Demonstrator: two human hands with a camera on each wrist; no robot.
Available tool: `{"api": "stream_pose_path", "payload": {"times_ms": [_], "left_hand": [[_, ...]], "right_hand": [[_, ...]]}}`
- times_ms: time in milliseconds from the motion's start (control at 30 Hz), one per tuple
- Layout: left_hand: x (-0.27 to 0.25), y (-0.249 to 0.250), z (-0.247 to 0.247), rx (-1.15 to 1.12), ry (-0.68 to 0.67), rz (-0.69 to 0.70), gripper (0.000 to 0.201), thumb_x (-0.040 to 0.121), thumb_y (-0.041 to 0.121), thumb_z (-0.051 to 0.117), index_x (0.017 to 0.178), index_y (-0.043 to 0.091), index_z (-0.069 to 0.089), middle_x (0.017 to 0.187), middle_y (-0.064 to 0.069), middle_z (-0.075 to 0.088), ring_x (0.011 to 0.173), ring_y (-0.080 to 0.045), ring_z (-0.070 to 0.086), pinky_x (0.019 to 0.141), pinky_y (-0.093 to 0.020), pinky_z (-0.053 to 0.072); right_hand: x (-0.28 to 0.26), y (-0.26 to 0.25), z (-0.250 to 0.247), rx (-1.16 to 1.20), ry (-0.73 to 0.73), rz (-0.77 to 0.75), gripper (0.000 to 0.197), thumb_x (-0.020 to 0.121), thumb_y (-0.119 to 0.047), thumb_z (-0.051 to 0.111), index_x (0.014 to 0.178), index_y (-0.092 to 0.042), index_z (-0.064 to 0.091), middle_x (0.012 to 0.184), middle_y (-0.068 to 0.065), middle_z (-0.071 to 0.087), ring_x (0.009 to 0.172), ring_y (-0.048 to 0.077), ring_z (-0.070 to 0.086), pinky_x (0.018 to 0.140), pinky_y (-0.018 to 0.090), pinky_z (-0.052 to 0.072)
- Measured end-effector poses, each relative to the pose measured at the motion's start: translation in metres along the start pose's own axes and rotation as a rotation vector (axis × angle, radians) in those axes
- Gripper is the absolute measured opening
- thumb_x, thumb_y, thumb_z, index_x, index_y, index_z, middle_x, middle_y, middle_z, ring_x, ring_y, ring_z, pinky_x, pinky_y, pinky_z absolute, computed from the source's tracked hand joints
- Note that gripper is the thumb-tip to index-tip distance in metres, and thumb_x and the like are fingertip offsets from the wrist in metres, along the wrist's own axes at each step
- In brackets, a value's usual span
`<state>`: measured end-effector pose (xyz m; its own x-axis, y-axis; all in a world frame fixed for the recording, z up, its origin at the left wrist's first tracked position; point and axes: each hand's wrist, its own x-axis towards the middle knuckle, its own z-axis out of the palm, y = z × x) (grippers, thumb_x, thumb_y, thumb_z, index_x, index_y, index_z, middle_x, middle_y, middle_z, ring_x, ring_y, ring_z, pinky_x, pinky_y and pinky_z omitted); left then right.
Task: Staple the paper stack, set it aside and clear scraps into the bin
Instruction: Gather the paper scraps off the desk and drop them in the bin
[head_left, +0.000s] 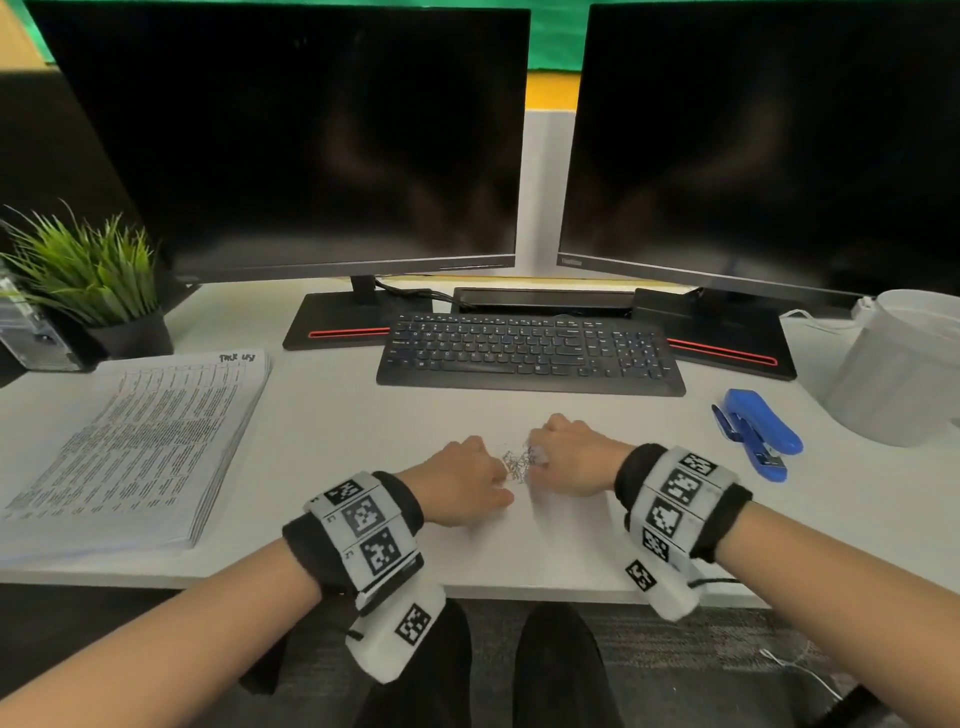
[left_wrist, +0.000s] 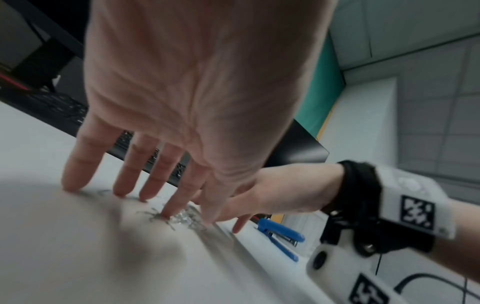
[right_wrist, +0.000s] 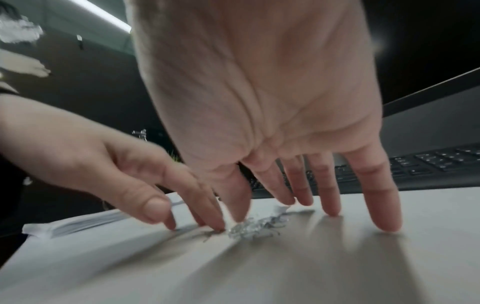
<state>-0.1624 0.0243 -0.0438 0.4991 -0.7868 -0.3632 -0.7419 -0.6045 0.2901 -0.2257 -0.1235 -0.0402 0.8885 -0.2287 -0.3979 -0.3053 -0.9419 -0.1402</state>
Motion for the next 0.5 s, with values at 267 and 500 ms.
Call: {"api": "stream_pose_path", "payload": {"times_ms": [267,500], "left_hand": [[0.009,0.0,-0.002,-0.001,0.107,-0.113,0.042,0.084,0.014,0.065,0.124,0.01,0.054,0.125,-0.011,0.055,0.115,-0.029,0.054,0.084,-0.027,0.043],[0.027,0.01,-0.011,-0.107,0.237,-0.067,0.038,0.078,0.017,0.071,0.113,0.014,0.056,0.119,-0.007,0.054,0.109,-0.027,0.056,0.077,-0.028,0.043]], "right_hand": [[-0.004,-0.003,0.003,0.07,0.03,-0.156,0.015,0.088,-0.017,0.05,0.1,-0.015,0.057,0.106,0.005,0.038,0.108,0.029,0.047,0.092,0.036,0.042],[-0.01,0.022,0.008,0.1,0.092,-0.033,0.037,0.075,-0.038,0.068,0.104,-0.017,0.059,0.113,0.004,0.041,0.108,0.026,0.041,0.095,0.042,0.044]]}}
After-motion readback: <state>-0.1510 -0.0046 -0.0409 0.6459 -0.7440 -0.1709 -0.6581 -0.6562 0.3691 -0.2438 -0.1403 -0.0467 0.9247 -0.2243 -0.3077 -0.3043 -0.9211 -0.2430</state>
